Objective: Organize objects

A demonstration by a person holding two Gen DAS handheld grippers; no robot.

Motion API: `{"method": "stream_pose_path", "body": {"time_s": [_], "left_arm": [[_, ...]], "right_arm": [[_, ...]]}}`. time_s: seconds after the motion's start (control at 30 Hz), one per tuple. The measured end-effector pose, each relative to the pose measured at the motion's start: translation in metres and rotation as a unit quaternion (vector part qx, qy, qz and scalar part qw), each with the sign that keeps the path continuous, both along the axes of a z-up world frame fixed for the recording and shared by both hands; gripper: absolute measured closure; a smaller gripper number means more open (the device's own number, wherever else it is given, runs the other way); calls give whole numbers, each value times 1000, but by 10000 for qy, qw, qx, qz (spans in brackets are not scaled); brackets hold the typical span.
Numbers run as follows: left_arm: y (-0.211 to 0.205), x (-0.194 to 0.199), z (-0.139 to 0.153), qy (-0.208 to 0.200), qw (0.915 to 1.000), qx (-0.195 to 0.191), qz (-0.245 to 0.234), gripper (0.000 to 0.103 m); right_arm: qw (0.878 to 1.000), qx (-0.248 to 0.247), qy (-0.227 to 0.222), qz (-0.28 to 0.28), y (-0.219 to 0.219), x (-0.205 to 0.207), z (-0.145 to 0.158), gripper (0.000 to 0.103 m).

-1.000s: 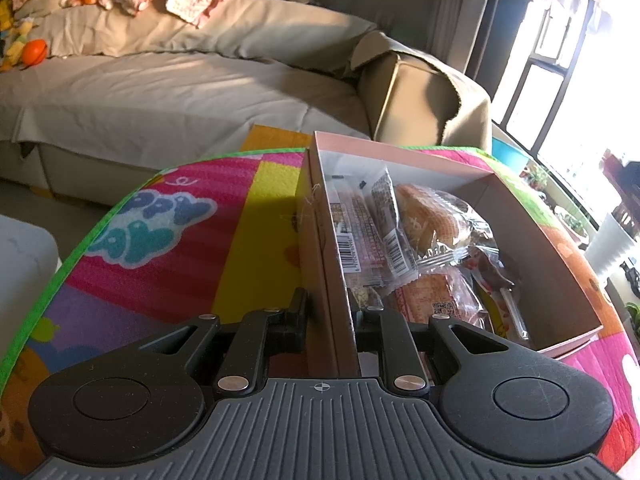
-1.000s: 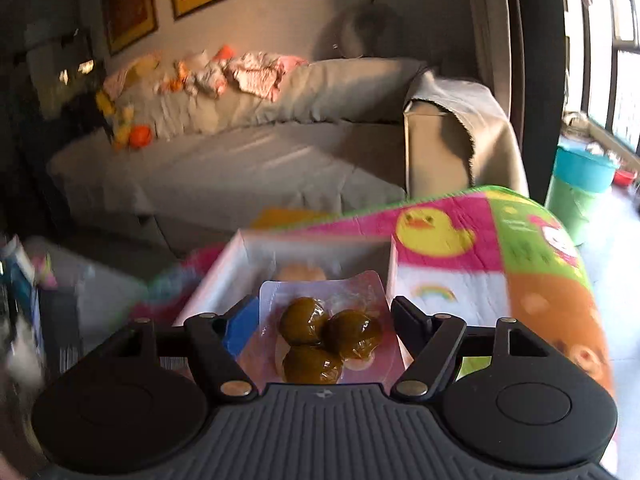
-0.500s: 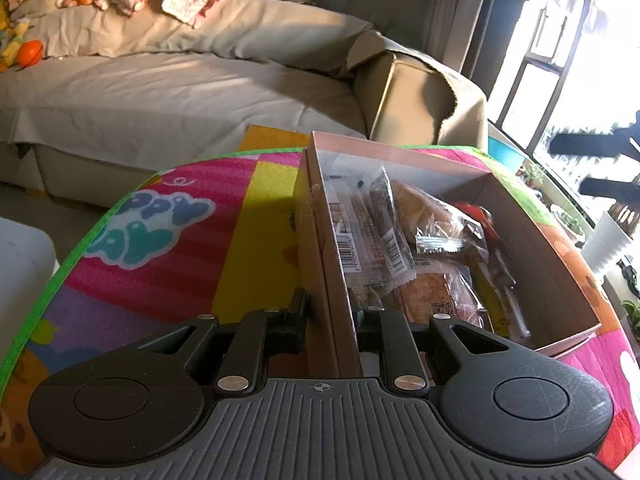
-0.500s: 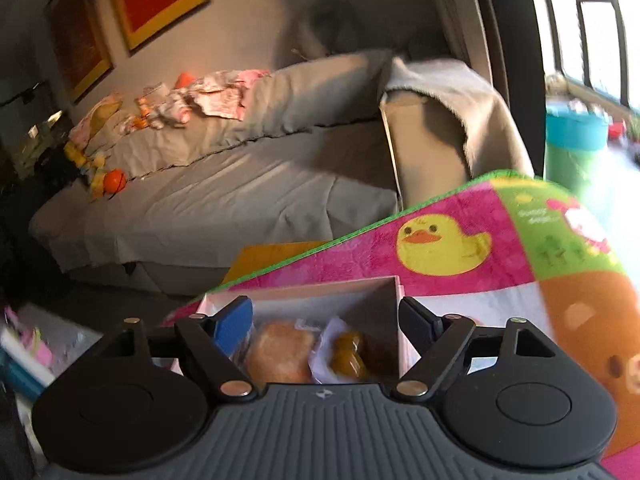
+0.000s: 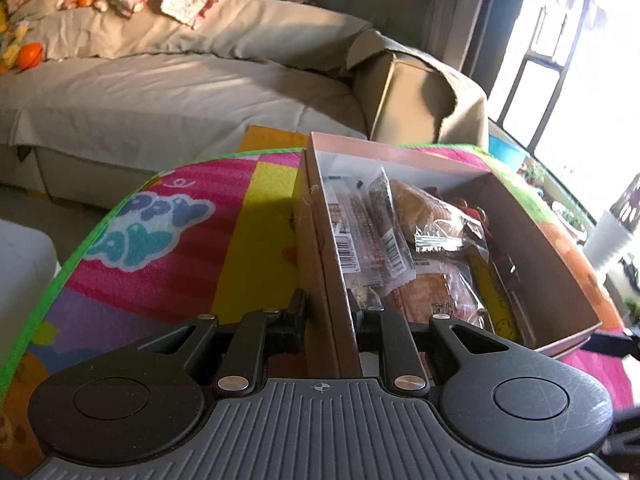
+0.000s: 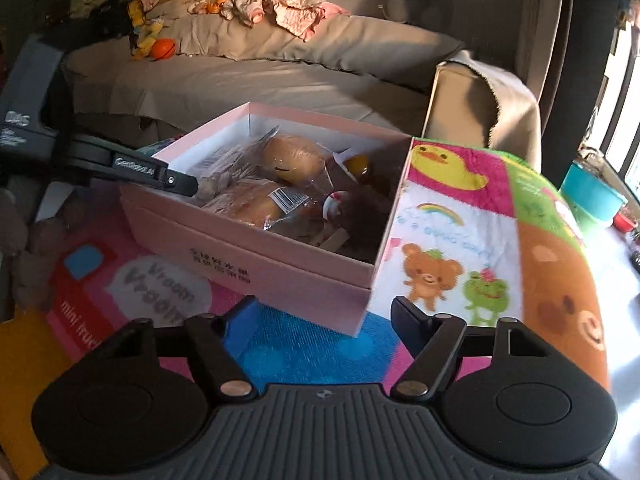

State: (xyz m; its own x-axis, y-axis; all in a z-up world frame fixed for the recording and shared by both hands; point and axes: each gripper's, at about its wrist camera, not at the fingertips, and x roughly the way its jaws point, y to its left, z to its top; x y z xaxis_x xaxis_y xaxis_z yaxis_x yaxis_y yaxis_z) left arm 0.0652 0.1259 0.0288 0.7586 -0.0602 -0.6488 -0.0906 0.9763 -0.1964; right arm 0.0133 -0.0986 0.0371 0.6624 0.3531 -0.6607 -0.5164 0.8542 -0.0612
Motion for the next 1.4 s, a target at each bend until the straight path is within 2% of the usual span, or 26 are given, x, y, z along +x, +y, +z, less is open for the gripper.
{"method": "stream_pose_path", "body": {"time_s": [0.07, 0.17, 0.27, 0.4, 0.47, 0.5, 0.53, 0.57, 0.63, 0.7, 0.73, 0.77, 0.8, 0.87, 1.0, 1.1, 1.2, 1.3, 1.4], "left_arm": [[-4, 3, 1, 48, 9999, 113, -73, 84], [-16, 20, 3, 115, 9995, 285, -94, 84], [-31, 58, 2, 89, 9994, 290, -180, 84], [-37, 118, -4, -163, 9991, 198, -340, 86], [-38, 134, -4, -169, 9985, 383, -339, 74], [-38, 136, -4, -147, 9980, 556, -267, 57], [-37, 135, -4, -185, 9972, 701, -189, 41], [-34, 132, -5, -313, 9963, 785, -164, 36], [-29, 128, -8, -525, 9943, 924, -72, 14], [-26, 129, -7, -528, 9935, 1001, 94, 9], [-25, 127, -4, -574, 9932, 996, 168, 13], [-24, 122, 0, -690, 9924, 983, 273, 13], [-23, 114, 4, -815, 9921, 901, 308, 13], [-21, 96, 15, -1056, 9907, 738, 427, 13], [-30, 28, 36, -1543, 9848, 625, 502, 14], [-49, -23, 29, -1210, 9902, 689, 40, 14], [-70, -59, 3, -734, 9935, 852, -174, 14], [-82, -74, -22, -438, 9942, 965, -172, 14], [-86, -77, -29, -457, 9923, 1143, -92, 15]], "right_arm": [[9999, 159, 37, -3, -3, 8, -4, 39], [9996, 286, 44, -17, -9, 19, -6, 38], [9992, 310, 15, -249, -20, 42, -6, 38], [9959, 488, 63, -759, -34, 91, -7, 38], [9948, 467, 4, -908, -35, 111, -11, 28], [9942, 360, -92, -1005, -33, 117, -13, 21], [9939, 267, -145, -1063, -32, 121, -15, 20], [9937, 216, -178, -1089, -31, 122, -16, 20], [9935, 222, -188, -1102, -30, 122, -19, 18], [9920, 246, -149, -1226, -30, 119, -22, 15], [9912, 255, -125, -1292, -31, 116, -23, 12], [9907, 273, -121, -1330, -33, 112, -22, 9], [9897, 292, -140, -1395, -35, 104, -20, 0], [9871, 331, -228, -1547, -42, 87, -15, 0], [9848, 523, -176, -1645, -56, 43, -9, 0], [9851, 621, -44, -1602, -55, 10, -15, 0], [9865, 540, 26, -1543, -48, -14, -27, 0], [9861, 376, 60, -1617, -40, -25, -39, 0], [9855, 384, 76, -1650, -41, -24, -40, 0]]}}
